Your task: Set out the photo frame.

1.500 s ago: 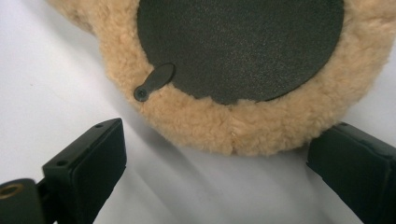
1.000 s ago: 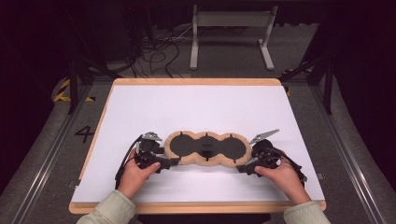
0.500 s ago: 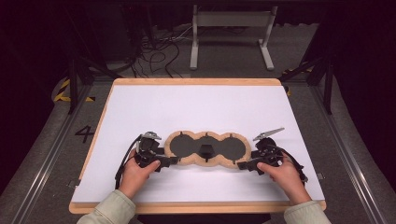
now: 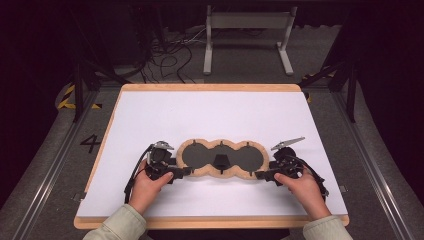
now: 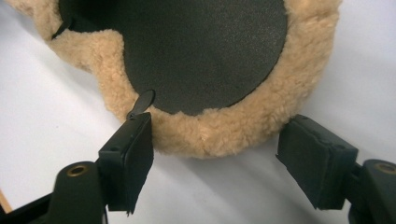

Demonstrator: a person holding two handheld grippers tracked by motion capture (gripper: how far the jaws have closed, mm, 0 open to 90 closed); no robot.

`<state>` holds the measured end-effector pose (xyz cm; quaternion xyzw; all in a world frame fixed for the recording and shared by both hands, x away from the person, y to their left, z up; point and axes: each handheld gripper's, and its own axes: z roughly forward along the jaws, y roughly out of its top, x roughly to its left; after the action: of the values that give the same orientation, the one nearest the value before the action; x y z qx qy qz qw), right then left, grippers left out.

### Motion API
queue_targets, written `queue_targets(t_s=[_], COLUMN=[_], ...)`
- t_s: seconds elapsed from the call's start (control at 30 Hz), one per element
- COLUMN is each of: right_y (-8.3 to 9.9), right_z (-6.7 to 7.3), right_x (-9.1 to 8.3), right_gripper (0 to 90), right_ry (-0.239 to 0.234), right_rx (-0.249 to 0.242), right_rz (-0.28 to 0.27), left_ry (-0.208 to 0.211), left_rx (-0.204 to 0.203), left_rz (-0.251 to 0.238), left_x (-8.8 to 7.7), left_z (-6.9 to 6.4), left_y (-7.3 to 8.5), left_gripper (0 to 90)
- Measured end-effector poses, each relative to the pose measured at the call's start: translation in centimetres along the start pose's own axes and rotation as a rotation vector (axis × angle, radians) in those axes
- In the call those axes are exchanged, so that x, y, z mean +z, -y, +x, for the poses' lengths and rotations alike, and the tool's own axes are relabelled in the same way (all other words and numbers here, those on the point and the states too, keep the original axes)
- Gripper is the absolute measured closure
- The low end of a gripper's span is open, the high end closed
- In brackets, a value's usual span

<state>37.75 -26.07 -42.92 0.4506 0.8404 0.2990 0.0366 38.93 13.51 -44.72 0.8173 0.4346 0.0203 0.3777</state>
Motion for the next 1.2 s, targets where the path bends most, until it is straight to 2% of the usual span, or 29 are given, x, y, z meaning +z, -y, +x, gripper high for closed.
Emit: queue_targets(t_s=[0.1, 0.3, 0.47, 0.53, 0.6, 0.7, 0.77, 0.83, 0.87, 0.93, 1.03, 1.1, 1.2], right_y=[-0.1, -0.2, 0.1, 0.1, 0.1, 0.2, 0.2, 0.3, 0.4, 0.5, 0.6, 0.6, 0.9], right_z=[0.2, 1.0, 1.2, 1.3, 1.5, 1.8, 1.9, 1.9, 2.0, 2.0, 2.0, 2.2, 2.2], right_x=[-0.4, -1.0, -1.8, -2.1, -2.3, -2.3, -2.2, -2.1, -1.9, -1.6, -1.4, -1.3, -1.3], right_gripper=[30.8, 36.5, 51.0, 52.5, 53.0, 53.1, 53.1, 53.1, 53.0, 53.0, 53.0, 53.4, 57.5], right_ry=[0.019, 0.079, 0.159, 0.176, 0.202, 0.229, 0.243, 0.259, 0.266, 0.272, 0.283, 0.297, 0.319], right_rx=[-0.015, -0.056, -0.071, -0.081, -0.102, -0.129, -0.141, -0.147, -0.150, -0.157, -0.169, -0.188, -0.208], right_rz=[-0.027, -0.066, -0.169, -0.202, -0.222, -0.231, -0.229, -0.232, -0.233, -0.235, -0.228, -0.226, -0.212], left_ry=[-0.022, -0.041, -0.078, -0.076, -0.088, -0.088, -0.100, -0.104, -0.122, -0.147, -0.149, -0.149, -0.157], left_rx=[-0.005, 0.006, 0.035, 0.031, 0.046, 0.042, 0.062, 0.061, 0.086, 0.106, 0.105, 0.118, 0.129], left_rz=[-0.053, -0.110, -0.147, -0.151, -0.160, -0.173, -0.175, -0.174, -0.174, -0.171, -0.174, -0.167, -0.149], left_x=[-0.6, -1.4, -1.8, -1.9, -1.9, -2.1, -2.1, -1.9, -1.9, -1.8, -1.7, -1.7, -1.6], left_z=[0.0, -0.2, -0.5, -0.6, -0.6, -0.7, -0.7, -0.8, -0.8, -0.8, -0.7, -0.7, -0.7], left_y=[-0.1, 0.0, 0.0, 0.0, 0.0, 0.1, 0.1, 0.1, 0.1, 0.1, 0.1, 0.2, 0.3], left_gripper=[34.7, 40.4, 47.7, 49.3, 50.4, 51.9, 53.3, 54.1, 54.1, 54.9, 56.3, 57.5, 60.1])
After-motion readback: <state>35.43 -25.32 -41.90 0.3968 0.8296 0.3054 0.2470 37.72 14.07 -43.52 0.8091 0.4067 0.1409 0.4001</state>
